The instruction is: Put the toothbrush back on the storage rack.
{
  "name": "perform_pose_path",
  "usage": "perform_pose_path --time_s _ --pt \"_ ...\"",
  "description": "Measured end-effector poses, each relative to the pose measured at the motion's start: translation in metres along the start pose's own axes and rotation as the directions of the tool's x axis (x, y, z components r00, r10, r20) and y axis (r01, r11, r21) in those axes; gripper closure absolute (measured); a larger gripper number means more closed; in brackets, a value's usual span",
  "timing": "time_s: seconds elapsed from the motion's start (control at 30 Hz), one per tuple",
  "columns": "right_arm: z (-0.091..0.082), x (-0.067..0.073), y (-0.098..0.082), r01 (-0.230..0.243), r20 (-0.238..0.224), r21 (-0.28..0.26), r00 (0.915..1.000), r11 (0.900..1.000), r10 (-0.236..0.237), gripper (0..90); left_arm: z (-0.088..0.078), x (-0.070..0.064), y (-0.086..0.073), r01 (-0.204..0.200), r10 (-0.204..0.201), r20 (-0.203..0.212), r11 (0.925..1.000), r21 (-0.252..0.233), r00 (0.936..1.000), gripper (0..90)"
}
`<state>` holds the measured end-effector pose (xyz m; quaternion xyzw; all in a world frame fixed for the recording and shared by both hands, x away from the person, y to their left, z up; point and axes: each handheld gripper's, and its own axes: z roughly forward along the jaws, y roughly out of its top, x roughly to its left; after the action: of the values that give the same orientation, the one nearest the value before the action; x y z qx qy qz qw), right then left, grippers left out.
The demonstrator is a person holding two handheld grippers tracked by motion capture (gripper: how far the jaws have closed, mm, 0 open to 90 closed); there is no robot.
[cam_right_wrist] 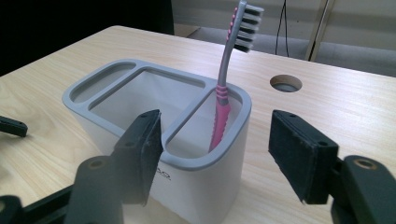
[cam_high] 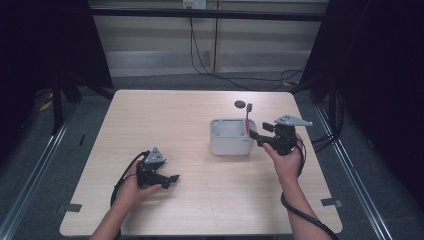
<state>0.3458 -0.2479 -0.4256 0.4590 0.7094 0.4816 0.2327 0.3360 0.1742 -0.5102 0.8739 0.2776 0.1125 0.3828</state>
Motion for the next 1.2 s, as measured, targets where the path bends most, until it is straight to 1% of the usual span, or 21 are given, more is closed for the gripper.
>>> perform_pose_path --time_s 0.1,0.27,0.47,0.57,0.6,0.63,0.77,0.9,0.93,1.1,1.2 --pt "-0.001 0.0 0.001 0.008 0.006 -0.003 0.9999 1.0 -0.008 30.6 0.0 0.0 0.0 0.0 0.0 0.0 1.0 0.0 1.0 15.9" --pt "-0.003 -0.002 0.002 -0.003 0.001 -0.004 1.0 1.0 0.003 28.1 0.0 0.0 0.0 0.0 0.0 -0.001 1.0 -0.001 1.0 15.9" --pt "-0.006 -0.005 0.002 -0.006 0.008 0.008 1.0 1.0 0.006 27.7 0.0 0.001 0.0 -0.003 0.003 0.002 1.0 0.004 1.0 15.9" --pt "-0.008 -0.004 0.001 0.002 -0.001 0.013 1.0 1.0 -0.002 27.3 0.0 0.001 0.001 -0.006 0.006 0.004 0.9999 0.008 1.0 15.8" --pt "-0.008 -0.003 0.001 0.016 0.002 0.022 0.9999 1.0 -0.016 27.3 0.0 0.001 0.001 -0.007 0.006 0.004 0.9999 0.008 1.0 15.8" --pt "-0.009 -0.003 0.001 0.019 0.001 0.021 0.9998 1.0 -0.019 27.3 0.0 0.001 0.001 -0.007 0.006 0.004 0.9999 0.008 1.0 15.8" --pt "-0.011 -0.002 0.0 0.019 -0.001 0.017 0.9998 1.0 -0.019 27.2 0.0 0.001 0.001 -0.007 0.007 0.004 0.9999 0.008 1.0 15.8" --pt "-0.013 -0.004 -0.001 0.019 -0.011 0.032 0.9998 0.999 -0.019 27.2 0.0 0.001 0.001 -0.007 0.007 0.003 0.9999 0.007 1.0 15.8" --pt "-0.013 -0.004 -0.001 0.027 -0.014 0.039 0.9996 0.999 -0.026 27.2 0.0 0.001 0.001 -0.007 0.007 0.003 1.0 0.007 1.0 15.8" --pt "-0.016 -0.004 -0.002 0.029 -0.016 0.039 0.9995 0.999 -0.028 27.2 0.0 0.001 0.001 -0.007 0.007 0.003 1.0 0.007 1.0 15.8" --pt "-0.017 -0.004 -0.003 0.035 -0.02 0.048 0.9992 0.998 -0.034 26.9 0.0 0.001 0.001 -0.008 0.008 0.004 0.9999 0.007 1.0 15.8"
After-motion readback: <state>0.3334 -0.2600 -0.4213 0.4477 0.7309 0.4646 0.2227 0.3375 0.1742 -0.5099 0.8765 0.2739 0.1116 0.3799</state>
